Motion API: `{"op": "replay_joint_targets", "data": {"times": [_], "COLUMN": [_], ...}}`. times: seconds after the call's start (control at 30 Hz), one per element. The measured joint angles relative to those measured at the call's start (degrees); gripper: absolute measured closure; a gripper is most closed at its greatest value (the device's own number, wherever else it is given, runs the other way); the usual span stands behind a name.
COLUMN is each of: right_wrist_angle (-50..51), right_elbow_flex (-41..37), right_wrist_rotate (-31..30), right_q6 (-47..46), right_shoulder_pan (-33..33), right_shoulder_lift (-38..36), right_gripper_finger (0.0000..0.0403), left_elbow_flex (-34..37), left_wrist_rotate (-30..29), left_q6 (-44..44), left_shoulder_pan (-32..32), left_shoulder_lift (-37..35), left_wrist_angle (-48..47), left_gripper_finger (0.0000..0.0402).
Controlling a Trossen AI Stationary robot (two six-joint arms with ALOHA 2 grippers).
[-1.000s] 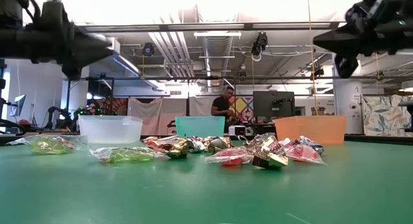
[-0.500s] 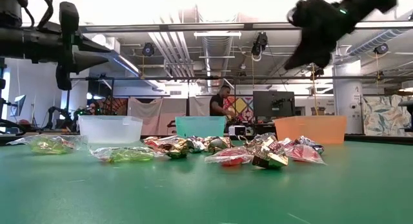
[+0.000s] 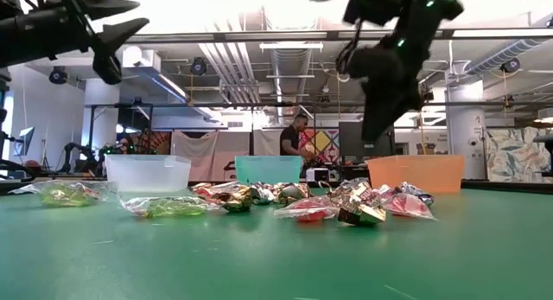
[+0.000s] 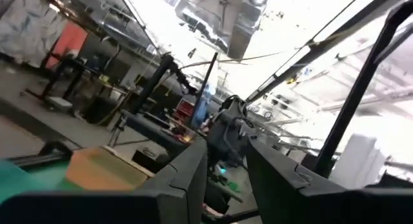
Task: Sort candy by brand, put in halloween buckets
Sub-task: Put the silver wrap candy into the blue bin
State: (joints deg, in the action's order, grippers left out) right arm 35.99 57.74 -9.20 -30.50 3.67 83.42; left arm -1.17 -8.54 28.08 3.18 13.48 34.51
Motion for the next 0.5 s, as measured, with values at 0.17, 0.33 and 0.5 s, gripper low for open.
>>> {"op": "replay_joint_targets", "data": {"times": [0.17, 0.33, 0.5], "right_wrist_angle": [-3.79, -6.04, -8.08], "right_elbow_flex": [1.81, 2.02, 1.87], "right_wrist_rotate": [0.03, 0.21, 0.01], "right_q6": [4.92, 6.31, 7.20], "right_shoulder_pan": [0.10, 1.13, 3.37], "right_shoulder_lift": [7.50, 11.40, 13.01], "right_gripper_finger": [0.0228, 0.0208, 0.0212], "left_elbow_flex": [-1.24, -7.45, -13.46], "left_wrist_rotate": [-0.02, 0.09, 0.07], "left_q6": [-1.42, -5.18, -10.73], "left_shoulder_pan": [0.00, -0.13, -0.13], "left_shoulder_lift": [7.04, 15.47, 22.04], "left_wrist_angle": [0.15, -1.61, -8.03], "left_gripper_finger": [0.0308, 0.0308, 0.0308]}}
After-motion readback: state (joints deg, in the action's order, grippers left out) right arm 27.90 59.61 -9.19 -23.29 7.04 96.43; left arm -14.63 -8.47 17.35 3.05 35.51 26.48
